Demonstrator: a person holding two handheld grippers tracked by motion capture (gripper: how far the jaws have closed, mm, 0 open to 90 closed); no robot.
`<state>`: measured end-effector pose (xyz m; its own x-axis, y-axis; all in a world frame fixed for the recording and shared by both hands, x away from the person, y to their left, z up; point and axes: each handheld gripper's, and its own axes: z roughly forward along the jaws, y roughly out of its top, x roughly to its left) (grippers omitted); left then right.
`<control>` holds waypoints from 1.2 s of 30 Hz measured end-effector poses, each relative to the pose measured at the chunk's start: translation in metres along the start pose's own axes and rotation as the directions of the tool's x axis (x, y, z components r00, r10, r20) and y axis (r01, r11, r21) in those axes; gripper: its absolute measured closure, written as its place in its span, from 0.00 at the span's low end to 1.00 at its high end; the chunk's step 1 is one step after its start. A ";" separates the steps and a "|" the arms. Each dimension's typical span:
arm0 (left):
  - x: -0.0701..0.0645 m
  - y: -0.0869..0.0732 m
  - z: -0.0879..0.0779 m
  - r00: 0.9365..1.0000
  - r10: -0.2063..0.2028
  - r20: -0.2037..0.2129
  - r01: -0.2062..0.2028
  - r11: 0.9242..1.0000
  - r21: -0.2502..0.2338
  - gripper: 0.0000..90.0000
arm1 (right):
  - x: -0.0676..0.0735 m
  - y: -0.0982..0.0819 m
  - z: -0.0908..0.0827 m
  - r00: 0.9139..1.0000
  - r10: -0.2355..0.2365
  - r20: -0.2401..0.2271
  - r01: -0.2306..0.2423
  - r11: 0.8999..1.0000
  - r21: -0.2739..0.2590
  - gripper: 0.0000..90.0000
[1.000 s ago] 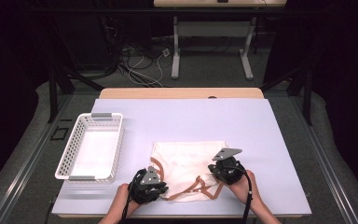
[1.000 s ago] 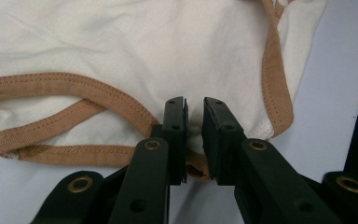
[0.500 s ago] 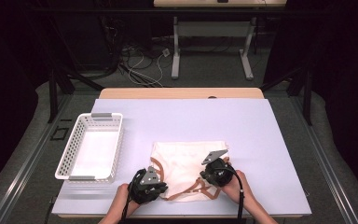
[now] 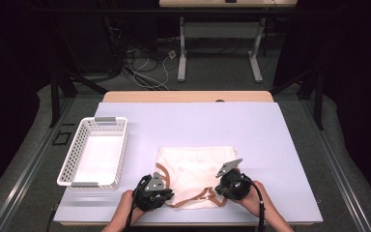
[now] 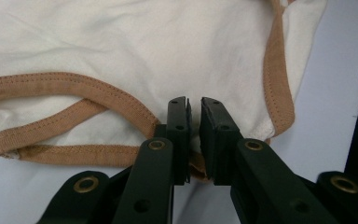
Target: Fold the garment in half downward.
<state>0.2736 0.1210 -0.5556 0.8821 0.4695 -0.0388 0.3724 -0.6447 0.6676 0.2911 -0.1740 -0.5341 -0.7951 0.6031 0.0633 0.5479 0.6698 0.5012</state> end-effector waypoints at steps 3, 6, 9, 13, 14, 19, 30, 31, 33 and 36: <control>0.000 0.000 0.000 1.000 0.001 0.003 -0.001 1.000 -0.001 0.91 | -0.003 -0.006 -0.001 1.000 0.012 -0.007 -0.012 1.000 0.019 1.00; 0.000 0.000 0.000 1.000 -0.005 0.003 0.005 1.000 -0.006 0.91 | -0.006 -0.006 -0.009 0.999 0.025 0.028 -0.024 0.999 -0.033 0.99; 0.000 0.000 0.000 1.000 0.002 0.004 -0.002 1.000 -0.002 0.91 | -0.011 -0.006 -0.014 0.995 0.063 0.073 -0.056 0.994 -0.092 0.99; 0.000 0.000 0.000 1.000 -0.005 0.003 0.005 1.000 -0.006 0.91 | -0.024 -0.005 -0.010 0.984 0.086 0.159 -0.062 0.987 -0.146 0.98; 0.000 0.000 0.000 1.000 0.001 0.003 -0.001 1.000 -0.001 0.91 | -0.028 -0.005 -0.007 0.983 0.102 0.156 -0.078 0.985 -0.153 0.98; 0.000 0.000 0.000 1.000 -0.006 0.004 0.006 1.000 -0.007 0.91 | -0.036 -0.003 0.009 0.987 0.117 0.109 -0.102 0.985 -0.139 1.00; 0.001 0.000 0.000 1.000 -0.001 0.004 0.001 1.000 -0.003 0.91 | -0.025 -0.007 0.001 0.997 0.070 -0.042 -0.072 0.996 -0.048 1.00; 0.000 0.000 0.000 1.000 -0.005 0.003 0.005 1.000 -0.007 0.91 | -0.023 -0.008 0.000 0.997 0.065 -0.048 -0.067 0.997 -0.041 1.00; 0.000 -0.001 0.000 1.000 -0.005 0.004 0.005 1.000 -0.007 0.91 | -0.022 -0.011 -0.004 0.997 0.043 -0.059 -0.045 0.999 -0.021 1.00; 0.001 -0.001 0.000 1.000 -0.001 0.003 0.001 1.000 -0.005 0.91 | -0.021 -0.012 -0.013 0.997 0.035 -0.067 -0.037 0.999 -0.028 1.00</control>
<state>0.2739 0.1215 -0.5562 0.8828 0.4679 -0.0415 0.3715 -0.6414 0.6712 0.2979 -0.2003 -0.5305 -0.7910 0.5958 0.1390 0.5697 0.6344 0.5225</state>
